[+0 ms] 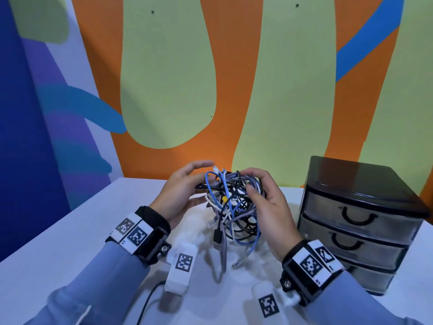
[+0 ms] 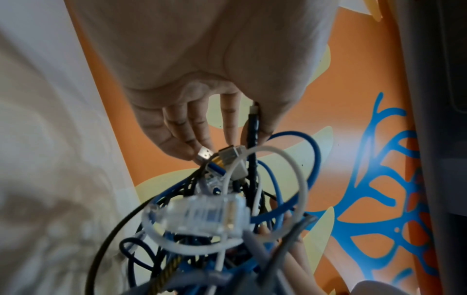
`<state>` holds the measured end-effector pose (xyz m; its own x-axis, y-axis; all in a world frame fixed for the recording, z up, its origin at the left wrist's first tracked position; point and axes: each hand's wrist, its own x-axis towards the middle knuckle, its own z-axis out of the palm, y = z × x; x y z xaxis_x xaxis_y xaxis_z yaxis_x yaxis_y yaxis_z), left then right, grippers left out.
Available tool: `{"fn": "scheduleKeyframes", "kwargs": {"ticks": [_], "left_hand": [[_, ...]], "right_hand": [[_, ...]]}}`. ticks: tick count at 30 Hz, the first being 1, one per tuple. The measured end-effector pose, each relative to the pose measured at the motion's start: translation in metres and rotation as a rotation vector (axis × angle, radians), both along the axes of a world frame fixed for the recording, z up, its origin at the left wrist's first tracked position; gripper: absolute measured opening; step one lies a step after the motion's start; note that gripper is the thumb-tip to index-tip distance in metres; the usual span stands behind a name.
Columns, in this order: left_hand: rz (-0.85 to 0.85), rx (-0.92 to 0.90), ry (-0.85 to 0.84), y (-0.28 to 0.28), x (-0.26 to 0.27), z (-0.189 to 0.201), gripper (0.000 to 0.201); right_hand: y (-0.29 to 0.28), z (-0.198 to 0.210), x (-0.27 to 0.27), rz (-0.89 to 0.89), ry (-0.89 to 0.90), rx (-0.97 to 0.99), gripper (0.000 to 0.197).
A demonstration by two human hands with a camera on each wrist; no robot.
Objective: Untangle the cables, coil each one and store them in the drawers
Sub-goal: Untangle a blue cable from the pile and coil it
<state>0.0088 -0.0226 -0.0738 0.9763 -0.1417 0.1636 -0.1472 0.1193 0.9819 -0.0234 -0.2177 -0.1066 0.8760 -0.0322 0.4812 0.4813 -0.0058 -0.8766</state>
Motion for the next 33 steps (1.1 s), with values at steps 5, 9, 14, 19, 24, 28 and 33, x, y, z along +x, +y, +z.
{"fn": "scheduleKeyframes", "kwargs": {"ticks": [5,9,14,19,24,28,33], "left_hand": [[0.008,0.045,-0.011,0.0,-0.001,0.001,0.027],[0.035,0.083,-0.007,0.0,-0.003,0.0,0.02],[0.004,0.064,-0.04,-0.006,-0.012,0.006,0.034],[0.119,0.27,-0.357,-0.009,-0.022,0.015,0.053],[-0.011,0.532,-0.412,-0.009,-0.022,0.007,0.111],[0.113,0.578,-0.393,-0.005,-0.011,0.001,0.111],[0.343,0.576,-0.491,-0.004,-0.015,0.005,0.066]], "right_hand": [[0.0,0.0,0.0,-0.013,0.016,0.012,0.034],[0.002,0.001,0.001,-0.043,0.005,0.016,0.034],[0.002,0.0,0.004,-0.122,0.043,0.087,0.034],[-0.001,0.004,0.004,-0.088,0.123,0.217,0.033],[-0.006,0.018,-0.004,0.063,0.259,0.386,0.037],[-0.002,0.024,-0.012,0.135,0.286,0.321,0.049],[-0.002,0.018,-0.005,0.038,0.307,0.295,0.058]]}}
